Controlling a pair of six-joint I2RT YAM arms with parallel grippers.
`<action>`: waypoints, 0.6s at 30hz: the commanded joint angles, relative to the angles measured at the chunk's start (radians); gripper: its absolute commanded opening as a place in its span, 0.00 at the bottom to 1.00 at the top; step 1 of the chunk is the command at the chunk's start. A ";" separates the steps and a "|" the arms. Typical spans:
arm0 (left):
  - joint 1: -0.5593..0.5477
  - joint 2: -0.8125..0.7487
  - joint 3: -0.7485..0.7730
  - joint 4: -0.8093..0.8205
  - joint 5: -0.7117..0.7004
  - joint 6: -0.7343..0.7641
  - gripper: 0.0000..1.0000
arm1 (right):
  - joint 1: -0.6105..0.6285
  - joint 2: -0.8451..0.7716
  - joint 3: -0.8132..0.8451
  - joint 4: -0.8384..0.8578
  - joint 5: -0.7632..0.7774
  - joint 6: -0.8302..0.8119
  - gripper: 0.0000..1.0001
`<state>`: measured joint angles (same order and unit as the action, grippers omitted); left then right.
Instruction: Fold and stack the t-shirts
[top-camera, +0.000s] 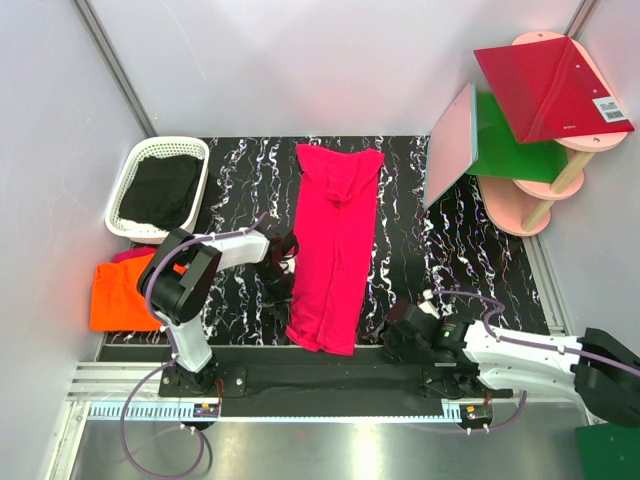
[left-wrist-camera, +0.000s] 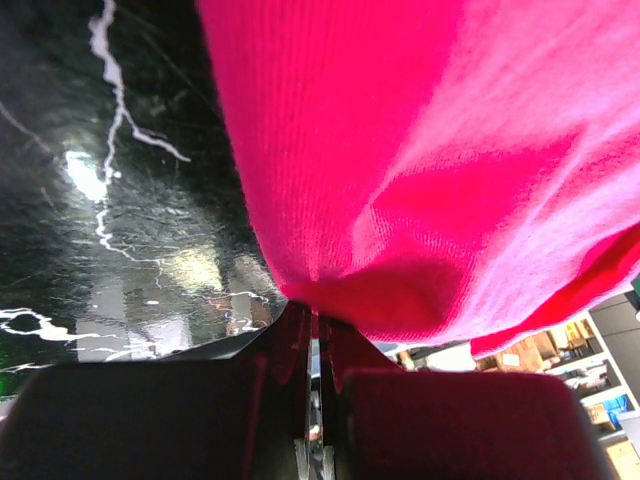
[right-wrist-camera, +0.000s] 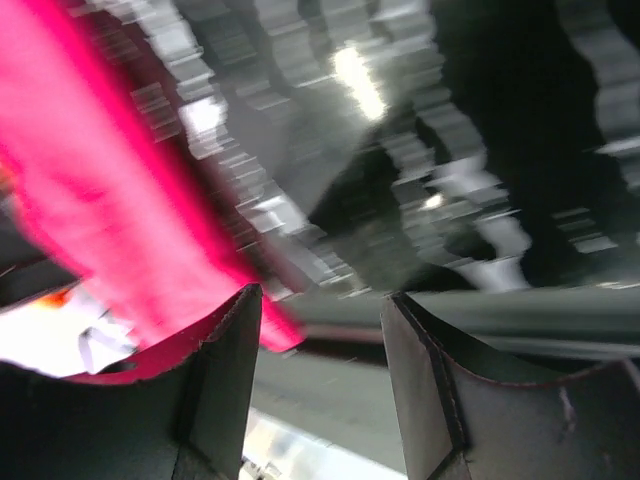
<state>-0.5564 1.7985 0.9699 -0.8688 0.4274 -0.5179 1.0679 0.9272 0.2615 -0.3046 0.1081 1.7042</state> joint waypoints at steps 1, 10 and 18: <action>-0.019 0.093 -0.017 0.146 -0.134 0.050 0.00 | 0.021 0.111 -0.021 0.010 -0.027 0.037 0.59; -0.019 0.091 0.003 0.122 -0.157 0.053 0.00 | 0.060 0.352 0.087 0.114 -0.076 -0.002 0.59; -0.017 0.088 0.007 0.120 -0.167 0.047 0.00 | 0.063 0.110 -0.019 -0.023 -0.062 0.089 0.48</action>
<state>-0.5568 1.8294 1.0000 -0.9024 0.4297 -0.5011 1.1160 1.1374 0.3000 -0.1658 0.0246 1.7496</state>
